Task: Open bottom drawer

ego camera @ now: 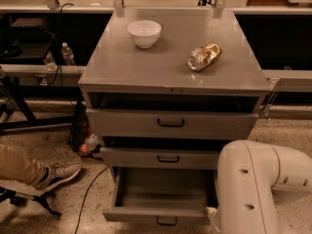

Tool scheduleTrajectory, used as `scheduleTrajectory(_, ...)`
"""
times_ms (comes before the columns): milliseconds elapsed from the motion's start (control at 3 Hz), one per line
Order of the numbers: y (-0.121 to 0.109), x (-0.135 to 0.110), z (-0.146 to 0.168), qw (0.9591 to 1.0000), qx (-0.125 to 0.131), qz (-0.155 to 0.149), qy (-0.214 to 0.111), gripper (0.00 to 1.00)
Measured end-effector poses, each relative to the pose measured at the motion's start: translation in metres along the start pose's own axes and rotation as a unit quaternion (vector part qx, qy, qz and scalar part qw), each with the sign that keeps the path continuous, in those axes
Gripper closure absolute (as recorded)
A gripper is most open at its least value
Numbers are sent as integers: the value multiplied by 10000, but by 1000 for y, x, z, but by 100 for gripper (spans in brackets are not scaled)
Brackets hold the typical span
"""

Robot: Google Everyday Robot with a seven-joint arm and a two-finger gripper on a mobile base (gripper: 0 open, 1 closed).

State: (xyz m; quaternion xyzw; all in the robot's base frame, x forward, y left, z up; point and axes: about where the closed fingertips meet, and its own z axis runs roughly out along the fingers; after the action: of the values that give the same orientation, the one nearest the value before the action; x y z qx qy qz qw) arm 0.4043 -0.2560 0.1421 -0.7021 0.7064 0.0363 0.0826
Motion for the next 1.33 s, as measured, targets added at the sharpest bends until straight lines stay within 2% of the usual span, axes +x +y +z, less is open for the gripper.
scheduleTrajectory(667, 8, 1, -7, 10000, 17, 50, -3, 88)
scheduleTrajectory(1000, 20, 2, -14, 9999, 84, 80, -45, 97)
scheduleTrajectory(1333, 20, 2, -14, 9999, 83, 80, -46, 74)
